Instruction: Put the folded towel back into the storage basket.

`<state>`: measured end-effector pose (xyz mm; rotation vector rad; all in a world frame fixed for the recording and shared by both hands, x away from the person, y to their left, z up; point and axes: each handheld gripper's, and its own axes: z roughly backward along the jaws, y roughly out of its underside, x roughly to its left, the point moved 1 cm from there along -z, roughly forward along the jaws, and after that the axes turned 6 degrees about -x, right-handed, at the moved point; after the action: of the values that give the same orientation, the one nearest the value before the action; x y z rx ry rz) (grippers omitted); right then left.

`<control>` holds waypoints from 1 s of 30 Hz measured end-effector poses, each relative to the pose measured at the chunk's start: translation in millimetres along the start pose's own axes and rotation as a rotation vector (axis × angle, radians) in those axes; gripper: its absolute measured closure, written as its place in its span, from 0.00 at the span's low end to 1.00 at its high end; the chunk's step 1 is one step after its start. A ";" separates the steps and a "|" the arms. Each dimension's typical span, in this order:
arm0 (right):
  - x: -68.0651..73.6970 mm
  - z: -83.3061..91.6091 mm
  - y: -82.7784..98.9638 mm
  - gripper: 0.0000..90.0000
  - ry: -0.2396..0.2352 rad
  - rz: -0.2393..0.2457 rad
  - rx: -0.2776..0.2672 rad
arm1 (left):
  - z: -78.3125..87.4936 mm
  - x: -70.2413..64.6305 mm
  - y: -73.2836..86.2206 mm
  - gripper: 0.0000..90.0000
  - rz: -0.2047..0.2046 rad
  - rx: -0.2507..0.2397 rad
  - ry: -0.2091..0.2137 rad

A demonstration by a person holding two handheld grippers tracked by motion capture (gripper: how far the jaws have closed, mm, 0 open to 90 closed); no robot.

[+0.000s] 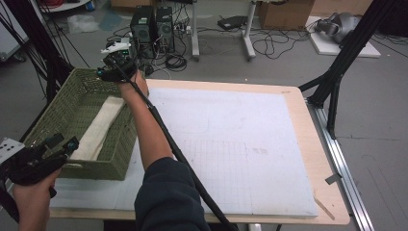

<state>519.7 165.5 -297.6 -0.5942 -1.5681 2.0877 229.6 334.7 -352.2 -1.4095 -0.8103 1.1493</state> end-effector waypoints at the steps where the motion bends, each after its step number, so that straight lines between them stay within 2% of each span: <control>1: -1.0 3.1 0.1 0.46 -0.003 -0.002 -0.005 | -0.1 -0.2 -0.2 0.43 -0.002 0.000 0.003; 3: -5.6 14.1 1.5 0.45 -0.010 -0.017 -0.010 | -1.0 -2.3 -0.6 0.42 -0.003 0.001 0.010; 9: -13.6 41.8 7.7 0.43 -0.030 -0.017 -0.024 | -4.5 -10.3 -1.4 0.35 -0.022 0.005 0.029; 12: -18.4 56.5 13.7 0.33 -0.036 -0.035 -0.006 | -5.9 -13.7 -2.1 0.32 -0.025 0.026 0.015; 16: -23.4 77.0 21.3 0.31 -0.052 -0.040 0.003 | -7.8 -18.2 -2.1 0.24 -0.012 0.024 0.021; 20: -27.5 90.9 26.4 0.26 -0.062 -0.051 0.004 | -10.2 -23.0 -1.8 0.23 -0.015 0.018 0.062; 21: -30.4 99.0 29.3 0.23 -0.070 -0.052 0.016 | -11.2 -24.5 -1.8 0.23 -0.020 0.022 0.070; 22: -30.4 99.0 29.3 0.23 -0.070 -0.052 0.016 | -12.2 -26.2 -1.8 0.23 -0.022 0.022 0.078; 25: -35.6 117.3 34.5 0.22 -0.072 -0.054 0.021 | -14.9 -30.8 -2.0 0.23 -0.028 0.024 0.105; 29: -40.1 130.2 38.6 0.21 -0.081 -0.051 0.029 | -18.8 -37.3 -2.0 0.23 -0.035 0.030 0.146; 30: -42.3 139.2 41.3 0.20 -0.080 -0.043 0.040 | -19.7 -38.9 -2.0 0.23 -0.038 0.030 0.154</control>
<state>467.2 23.7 -298.8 -0.4640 -1.5639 2.1294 236.9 292.5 -343.6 -1.4326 -0.7054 1.0067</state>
